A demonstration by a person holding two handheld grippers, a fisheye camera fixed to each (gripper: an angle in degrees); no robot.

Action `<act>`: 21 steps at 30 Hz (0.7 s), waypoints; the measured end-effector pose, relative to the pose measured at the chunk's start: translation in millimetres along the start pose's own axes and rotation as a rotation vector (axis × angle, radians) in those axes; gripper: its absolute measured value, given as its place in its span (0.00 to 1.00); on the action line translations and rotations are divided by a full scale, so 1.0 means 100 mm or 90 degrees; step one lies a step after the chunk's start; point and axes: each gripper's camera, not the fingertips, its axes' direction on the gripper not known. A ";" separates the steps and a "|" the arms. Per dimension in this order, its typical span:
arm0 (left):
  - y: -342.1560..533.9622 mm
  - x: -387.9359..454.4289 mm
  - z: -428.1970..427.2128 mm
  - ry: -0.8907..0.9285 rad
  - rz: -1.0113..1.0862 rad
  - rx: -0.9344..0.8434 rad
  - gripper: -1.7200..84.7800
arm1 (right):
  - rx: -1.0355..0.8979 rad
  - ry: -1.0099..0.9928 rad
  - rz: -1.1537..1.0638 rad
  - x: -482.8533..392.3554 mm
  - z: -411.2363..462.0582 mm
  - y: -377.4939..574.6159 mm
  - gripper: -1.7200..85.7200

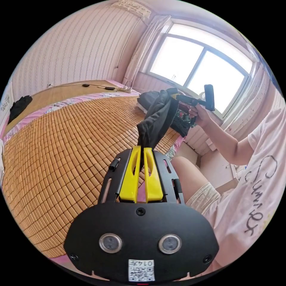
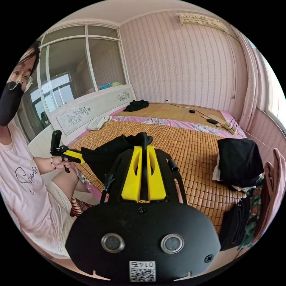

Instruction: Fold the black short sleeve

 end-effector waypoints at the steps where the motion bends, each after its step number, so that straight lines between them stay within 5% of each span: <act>1: -0.11 0.00 0.03 0.007 0.004 0.004 0.01 | -0.008 0.013 0.001 0.11 -0.14 -0.08 0.04; 9: -2.09 0.41 1.01 0.070 0.118 0.055 0.02 | -0.133 0.198 0.024 1.48 -0.67 -1.19 0.05; 13: -3.06 0.35 1.84 0.080 0.051 0.060 0.07 | -0.243 0.281 0.229 2.76 -0.45 -1.65 0.12; 17: -3.37 -0.12 2.31 0.100 -0.086 0.029 0.11 | -0.198 0.253 0.306 2.88 -0.45 -1.49 0.17; 21: -3.00 -0.07 1.94 0.039 0.032 0.004 0.10 | -0.176 0.335 0.167 2.19 -0.39 -1.30 0.16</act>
